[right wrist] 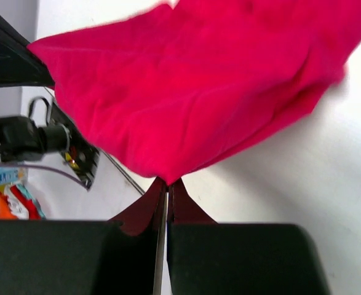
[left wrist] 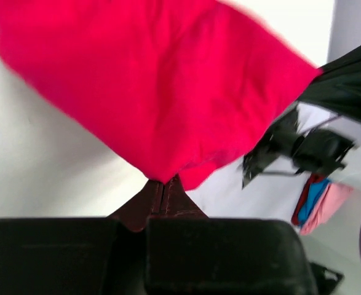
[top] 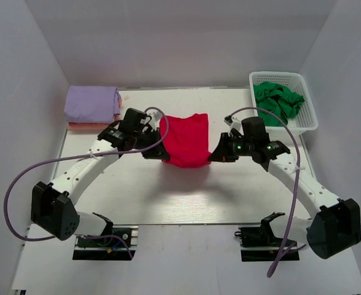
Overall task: Fold and stack the t-shirts
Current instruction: Fold the long partially folded tshirt into a neat square
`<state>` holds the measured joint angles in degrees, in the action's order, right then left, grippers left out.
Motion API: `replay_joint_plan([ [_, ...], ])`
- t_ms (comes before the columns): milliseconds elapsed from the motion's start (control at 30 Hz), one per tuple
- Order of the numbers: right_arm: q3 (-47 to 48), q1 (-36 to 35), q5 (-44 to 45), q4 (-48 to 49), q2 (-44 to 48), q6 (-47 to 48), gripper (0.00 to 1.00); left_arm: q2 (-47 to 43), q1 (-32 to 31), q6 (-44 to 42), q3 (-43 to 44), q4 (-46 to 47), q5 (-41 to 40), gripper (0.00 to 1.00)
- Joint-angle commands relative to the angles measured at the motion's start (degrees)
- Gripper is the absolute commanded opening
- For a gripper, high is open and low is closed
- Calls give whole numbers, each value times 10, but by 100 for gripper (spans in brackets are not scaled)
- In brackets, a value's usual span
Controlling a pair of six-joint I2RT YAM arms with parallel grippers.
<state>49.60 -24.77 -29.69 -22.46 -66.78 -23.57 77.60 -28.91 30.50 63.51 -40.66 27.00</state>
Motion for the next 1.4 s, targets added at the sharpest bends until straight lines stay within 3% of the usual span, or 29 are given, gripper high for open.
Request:
replay_joint_plan([
  [0, 69, 4, 10, 1, -37, -5, 0, 3, 7, 4, 68, -19, -28, 0],
  [200, 167, 26, -4, 46, -112, -3, 0, 83, 13, 45, 165, -28, -130, 0],
  [300, 199, 44, -54, 76, -157, -23, 0, 114, 31, 69, 202, -33, -163, 0],
  [467, 226, 79, -140, 139, -236, -67, 0, 206, 71, 76, 274, -28, -168, 0],
  [600, 262, 104, -160, 159, -303, -75, 0, 273, 97, 76, 328, -21, -154, 0],
  [767, 357, 130, -182, 189, -408, -86, 0, 331, 122, 69, 373, 19, -140, 0],
  [867, 414, 144, -182, 188, -467, -99, 0, 394, 128, 53, 430, 24, -106, 0],
  [1033, 529, 157, -185, 187, -575, -117, 0, 476, 139, 53, 523, 36, -114, 1],
  [1100, 635, 161, -186, 159, -662, -108, 3, 504, 144, 61, 565, 30, -134, 19],
  [1133, 664, 162, -180, 146, -684, -105, 21, 526, 150, 66, 573, 30, -134, 27],
  [1167, 693, 162, -183, 145, -704, -102, 55, 536, 150, 66, 585, 45, -143, 55],
  [1200, 778, 162, -183, 143, -762, -110, 90, 545, 155, 75, 596, 45, -143, 99],
  [1300, 835, 160, -191, 173, -787, -129, 90, 573, 162, 81, 640, 58, -137, 100],
  [1367, 790, 158, -194, 188, -766, -124, 90, 573, 162, 69, 633, 77, -132, 100],
])
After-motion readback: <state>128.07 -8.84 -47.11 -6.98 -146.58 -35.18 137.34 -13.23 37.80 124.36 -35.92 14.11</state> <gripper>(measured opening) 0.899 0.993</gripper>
